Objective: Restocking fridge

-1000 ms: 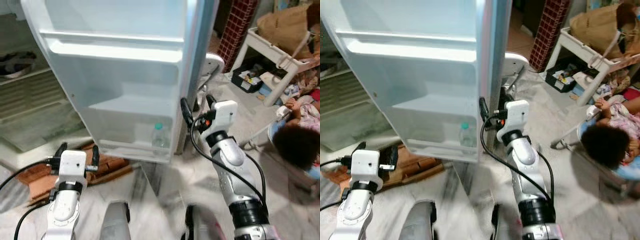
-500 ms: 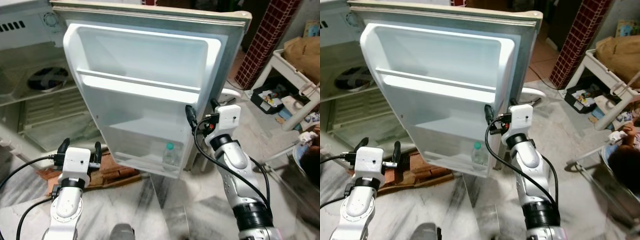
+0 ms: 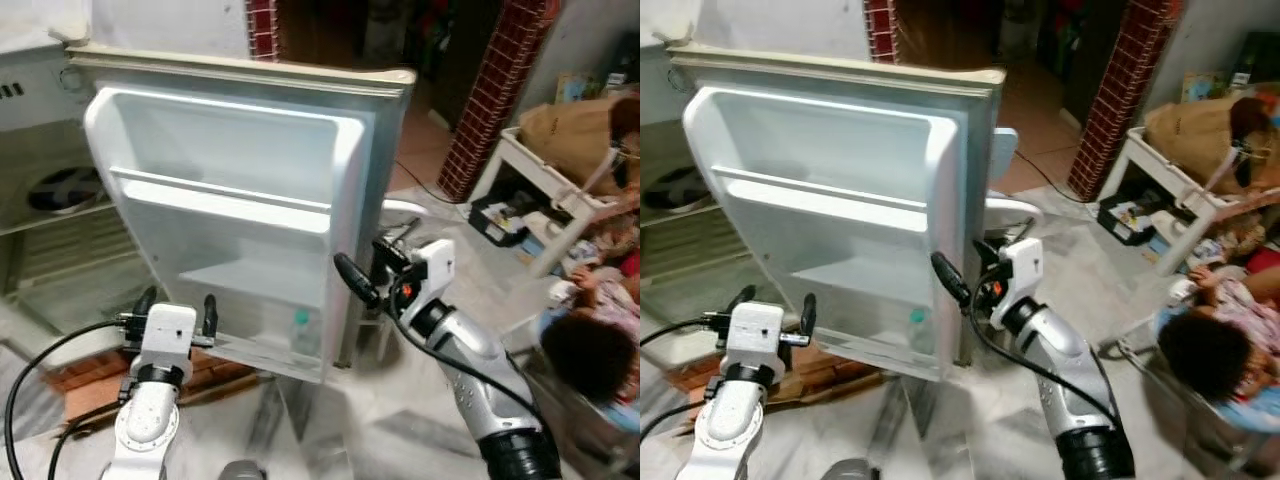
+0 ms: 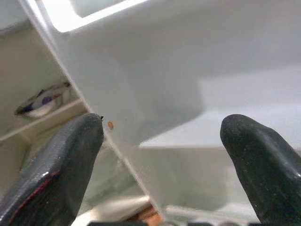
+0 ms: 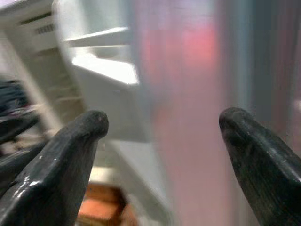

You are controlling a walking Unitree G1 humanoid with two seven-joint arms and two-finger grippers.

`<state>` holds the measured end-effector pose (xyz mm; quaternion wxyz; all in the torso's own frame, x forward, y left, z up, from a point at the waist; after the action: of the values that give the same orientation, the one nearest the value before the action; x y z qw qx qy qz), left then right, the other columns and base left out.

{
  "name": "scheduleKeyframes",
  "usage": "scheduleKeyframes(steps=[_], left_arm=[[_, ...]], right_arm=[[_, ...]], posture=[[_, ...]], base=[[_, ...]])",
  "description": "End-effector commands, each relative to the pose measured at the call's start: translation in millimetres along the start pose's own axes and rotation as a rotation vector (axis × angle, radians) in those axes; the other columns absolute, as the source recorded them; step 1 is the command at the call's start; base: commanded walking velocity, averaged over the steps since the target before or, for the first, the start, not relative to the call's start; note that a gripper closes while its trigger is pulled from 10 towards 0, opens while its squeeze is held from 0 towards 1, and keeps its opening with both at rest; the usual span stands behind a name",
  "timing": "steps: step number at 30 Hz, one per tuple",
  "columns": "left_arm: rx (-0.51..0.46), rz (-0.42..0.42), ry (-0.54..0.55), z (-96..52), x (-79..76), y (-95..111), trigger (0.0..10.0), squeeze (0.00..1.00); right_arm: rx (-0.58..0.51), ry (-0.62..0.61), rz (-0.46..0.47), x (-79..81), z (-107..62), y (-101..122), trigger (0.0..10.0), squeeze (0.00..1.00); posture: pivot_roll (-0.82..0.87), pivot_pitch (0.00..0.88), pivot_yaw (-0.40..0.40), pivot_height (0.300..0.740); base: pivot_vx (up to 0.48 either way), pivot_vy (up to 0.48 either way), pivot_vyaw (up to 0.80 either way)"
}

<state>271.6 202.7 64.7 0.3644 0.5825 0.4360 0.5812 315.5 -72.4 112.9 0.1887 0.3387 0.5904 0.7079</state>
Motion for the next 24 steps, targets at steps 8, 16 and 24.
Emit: scheduleKeyframes(steps=[8,16,24], left_arm=[[0.005,0.003,0.003,0.3,-0.5,0,10.0,0.0],[0.002,0.0,0.076,-0.8,11.9,-1,10.0,0.0],[0.039,-0.039,0.21,-7.1,38.6,-9,10.0,0.0]], right_arm=[[0.181,0.2,0.026,17.9,-13.0,-27,10.0,0.0],[0.1,-0.014,-0.082,-7.6,-1.9,-19,10.0,0.0],[0.102,-0.157,-0.153,-19.1,2.0,-20,10.0,0.0]], posture=[[0.06,0.039,0.007,0.74],[0.06,0.042,0.007,0.74],[0.07,0.044,0.007,0.74]], base=[[0.0,-0.331,0.0],[0.0,-0.081,0.0],[0.0,0.0,0.0]])
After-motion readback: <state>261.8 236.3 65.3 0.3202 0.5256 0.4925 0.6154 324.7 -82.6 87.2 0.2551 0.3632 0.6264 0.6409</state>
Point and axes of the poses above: a point about 5 cm out from each wrist's last joint towards the gripper, its own z axis pointing out of the wrist towards the gripper, its own y axis along the axis of the wrist's last joint, x = y × z, the point moved 5 cm from there along z, pointing out of the wrist towards the gripper, and after that the axes turned 1 degree about z, right-handed, at the moved point
